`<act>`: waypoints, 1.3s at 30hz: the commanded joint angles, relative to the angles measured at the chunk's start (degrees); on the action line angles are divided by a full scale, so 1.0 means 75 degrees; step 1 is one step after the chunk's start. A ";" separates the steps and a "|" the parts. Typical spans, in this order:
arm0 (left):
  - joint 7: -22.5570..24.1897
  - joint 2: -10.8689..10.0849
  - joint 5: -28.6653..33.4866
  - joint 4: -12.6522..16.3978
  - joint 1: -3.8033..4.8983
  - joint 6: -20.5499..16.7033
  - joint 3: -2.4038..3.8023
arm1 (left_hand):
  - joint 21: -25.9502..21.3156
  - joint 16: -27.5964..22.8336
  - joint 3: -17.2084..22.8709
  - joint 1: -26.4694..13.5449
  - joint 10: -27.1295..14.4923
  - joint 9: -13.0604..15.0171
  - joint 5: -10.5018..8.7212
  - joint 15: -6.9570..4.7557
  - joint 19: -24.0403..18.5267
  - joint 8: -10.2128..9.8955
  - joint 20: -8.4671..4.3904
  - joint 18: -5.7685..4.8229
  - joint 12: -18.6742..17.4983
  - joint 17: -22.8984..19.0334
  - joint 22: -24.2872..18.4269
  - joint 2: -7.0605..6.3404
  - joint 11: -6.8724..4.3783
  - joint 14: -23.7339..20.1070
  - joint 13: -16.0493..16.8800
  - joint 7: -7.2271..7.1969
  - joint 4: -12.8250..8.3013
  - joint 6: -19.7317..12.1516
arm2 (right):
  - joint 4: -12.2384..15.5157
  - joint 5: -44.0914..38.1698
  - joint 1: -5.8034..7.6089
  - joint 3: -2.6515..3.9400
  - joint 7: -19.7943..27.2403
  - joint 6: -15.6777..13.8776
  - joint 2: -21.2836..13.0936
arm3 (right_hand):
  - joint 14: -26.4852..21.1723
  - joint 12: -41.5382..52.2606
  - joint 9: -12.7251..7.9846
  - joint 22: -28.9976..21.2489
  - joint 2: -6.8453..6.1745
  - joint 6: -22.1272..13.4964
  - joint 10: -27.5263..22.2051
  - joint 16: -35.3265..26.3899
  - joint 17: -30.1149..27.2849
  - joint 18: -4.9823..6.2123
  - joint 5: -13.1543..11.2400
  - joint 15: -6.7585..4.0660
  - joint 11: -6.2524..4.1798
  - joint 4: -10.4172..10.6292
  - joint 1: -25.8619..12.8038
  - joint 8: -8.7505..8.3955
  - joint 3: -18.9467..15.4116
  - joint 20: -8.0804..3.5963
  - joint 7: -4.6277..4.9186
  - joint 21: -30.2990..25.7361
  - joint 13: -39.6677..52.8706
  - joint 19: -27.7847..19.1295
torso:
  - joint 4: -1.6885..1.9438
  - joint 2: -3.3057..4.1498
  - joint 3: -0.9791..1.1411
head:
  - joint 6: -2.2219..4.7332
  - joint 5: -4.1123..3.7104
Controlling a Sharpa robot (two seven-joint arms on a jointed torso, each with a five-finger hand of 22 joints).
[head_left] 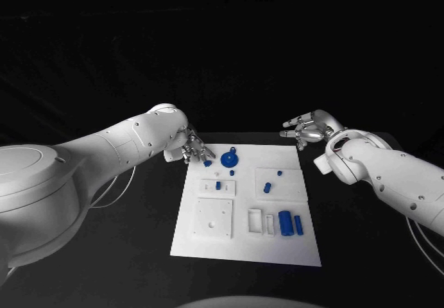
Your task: Assemble the parts on the task board
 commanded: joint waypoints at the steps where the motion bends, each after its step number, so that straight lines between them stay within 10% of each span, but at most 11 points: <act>1: 0.0134 0.0028 0.0128 -0.0008 -0.0008 0.0031 0.0000 | -0.0049 -0.0007 0.0026 0.0014 0.0312 -0.0011 -0.0021 -0.0007 -0.0034 0.0007 -0.0005 -0.0083 -0.0050 -0.0012 0.0128 0.0102 0.0050 -0.0044 0.0019 -0.0003 -0.0016 -0.0069 | 0.0004 -0.0072 0.0002 0.0005 0.0029 0.0002 0.0010 | 0.0006 -0.0001 -0.0005 0.0091 -0.0014 -0.0044 -0.0008 -0.0016 -0.0005 0.0130 0.0026 -0.0045 -0.0055 0.0030 -0.0057 -0.0006 -0.0024 -0.0050 0.0022 -0.0046 -0.0008 0.0214 | 0.0003 0.0003 0.0002 | 0.0004 -0.0012; 12: 0.0120 -0.0015 0.0136 0.0027 -0.0009 0.0036 -0.0002 | -0.0066 0.0028 -0.0140 0.0079 0.0322 -0.0026 -0.0045 -0.0013 -0.0019 0.0010 -0.0010 -0.0087 -0.0061 -0.0023 0.0133 0.0288 0.0041 -0.0037 0.0105 -0.0015 -0.0186 -0.0054 | -0.0009 -0.0071 0.0003 0.0005 0.0022 0.0012 0.0006 | 0.0019 0.0000 -0.0006 0.0090 -0.0022 -0.0033 0.0002 -0.0009 0.0000 0.0130 0.0024 -0.0048 -0.0059 0.0029 -0.0061 -0.0006 -0.0007 -0.0052 0.0018 -0.0042 -0.0015 0.0219 | 0.0014 -0.0004 0.0002 | -0.0003 -0.0040; 16: 0.0115 -0.0105 0.0136 0.0097 -0.0006 -0.0088 0.0001 | -0.0057 0.0028 -0.0133 -0.0029 0.0321 -0.0020 -0.0540 -0.0012 -0.0001 0.0009 -0.0009 -0.0078 -0.0030 -0.0029 0.0131 0.0177 0.0042 -0.0022 0.0114 -0.0006 -0.0051 -0.0017 | -0.0003 -0.0071 0.0003 0.0005 0.0023 0.0006 -0.0011 | 0.0018 0.0000 -0.0006 0.0090 -0.0022 -0.0031 0.0001 -0.0011 -0.0001 0.0129 0.0024 -0.0048 -0.0059 0.0023 -0.0057 -0.0006 -0.0001 -0.0053 0.0018 -0.0041 -0.0016 0.0218 | 0.0019 -0.0006 0.0006 | 0.0016 -0.0040; 24: 0.0129 -0.0305 0.0169 0.0318 0.0009 -0.0294 0.0014 | -0.0060 0.0013 0.0010 -0.0008 0.0322 -0.0023 -0.0594 -0.0012 0.0011 0.0007 -0.0008 -0.0073 -0.0019 -0.0041 0.0129 0.0037 0.0043 -0.0005 0.0104 -0.0004 0.0045 -0.0006 | 0.0047 -0.0112 0.0003 0.0004 0.0025 0.0020 -0.0029 | 0.0016 -0.0001 -0.0006 0.0095 -0.0021 -0.0023 0.0001 -0.0014 -0.0002 0.0131 -0.0028 -0.0050 -0.0060 -0.0078 0.0030 -0.0005 0.0053 -0.0055 0.0021 -0.0037 -0.0017 0.0217 | 0.0026 -0.0005 -0.0004 | 0.0027 -0.0062; 28: 0.0096 -0.0402 0.0128 0.0496 0.0032 -0.0311 0.0017 | -0.0056 0.0030 0.0142 -0.0072 0.0327 -0.0029 -0.1152 -0.0014 0.0029 0.0010 -0.0009 -0.0068 0.0027 -0.0030 0.0130 -0.0132 0.0038 0.0016 0.0104 -0.0004 0.0187 0.0054 | 0.0059 -0.0124 0.0003 0.0004 0.0023 0.0023 -0.0034 | 0.0016 -0.0001 -0.0006 0.0095 -0.0021 -0.0023 0.0001 -0.0014 -0.0002 0.0131 -0.0028 -0.0050 -0.0060 -0.0078 0.0030 -0.0005 0.0053 -0.0055 0.0021 -0.0037 -0.0017 0.0217 | 0.0026 -0.0003 -0.0002 | 0.0030 -0.0048; 39: 0.0615 -0.0770 -0.0518 0.1317 0.0130 -0.1308 0.0015 | -0.0225 -0.0190 0.0266 0.0508 0.0245 -0.0454 -0.1245 0.0074 -0.0072 -0.0011 0.0057 -0.0062 -0.0458 -0.0141 0.0084 -0.0370 0.0118 -0.0110 -0.0215 0.0199 -0.0011 -0.0586 | 0.0119 -0.0159 0.0003 0.0003 0.0015 0.0023 -0.0075 | 0.0016 -0.0001 -0.0006 0.0095 -0.0021 -0.0023 0.0001 -0.0014 -0.0002 0.0131 -0.0028 -0.0050 -0.0060 -0.0078 0.0030 -0.0005 0.0053 -0.0055 0.0021 -0.0037 -0.0017 0.0217 | 0.0023 0.0000 0.0006 | 0.0033 -0.0043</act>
